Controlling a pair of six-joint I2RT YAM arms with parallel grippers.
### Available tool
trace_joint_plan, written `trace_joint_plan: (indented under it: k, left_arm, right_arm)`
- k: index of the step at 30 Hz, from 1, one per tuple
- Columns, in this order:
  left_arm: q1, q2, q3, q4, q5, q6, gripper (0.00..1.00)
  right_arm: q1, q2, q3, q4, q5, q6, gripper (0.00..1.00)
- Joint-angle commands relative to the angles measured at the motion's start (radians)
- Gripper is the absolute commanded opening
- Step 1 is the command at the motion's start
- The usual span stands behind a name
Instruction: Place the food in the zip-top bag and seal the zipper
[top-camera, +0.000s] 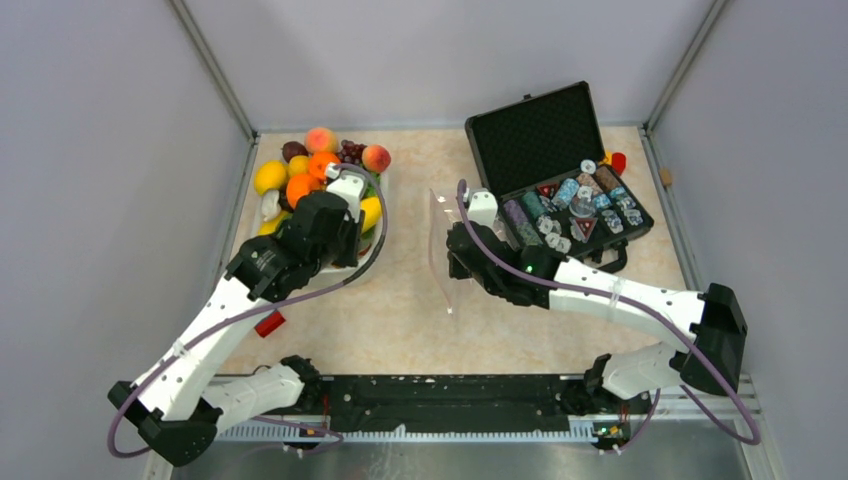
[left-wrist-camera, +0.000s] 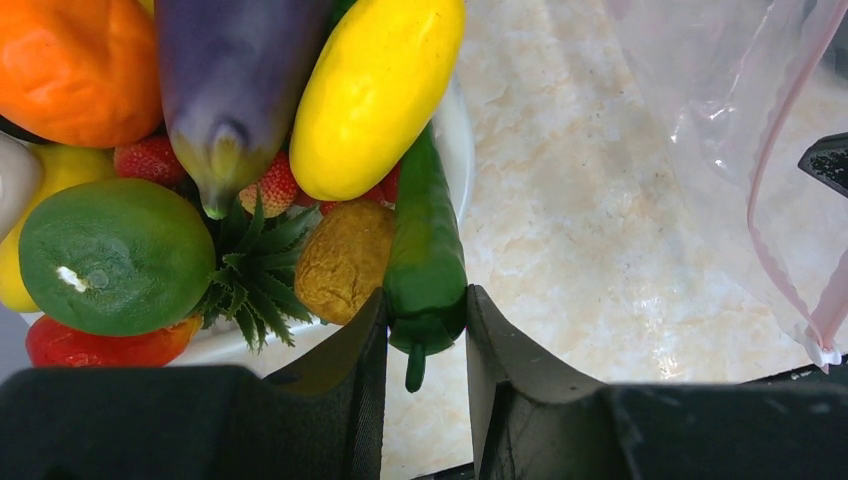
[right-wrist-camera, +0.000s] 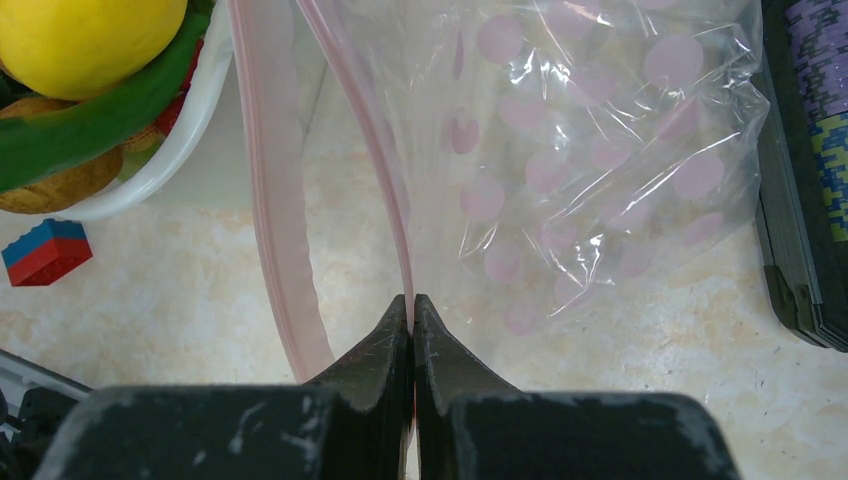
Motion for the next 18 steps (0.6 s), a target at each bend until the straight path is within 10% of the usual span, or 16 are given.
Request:
trace_joint_plan:
  k: [1, 18]
  left_arm:
    - [0.000, -0.013, 0.053, -0.024, 0.015, 0.013, 0.00]
    - [0.001, -0.042, 0.090, -0.102, 0.060, -0.001, 0.00]
  right_arm:
    - [-0.007, -0.038, -0.001, 0.031, 0.004, -0.005, 0.00]
    - [-0.006, -0.032, 0.001, 0.040, 0.006, -0.007, 0.00]
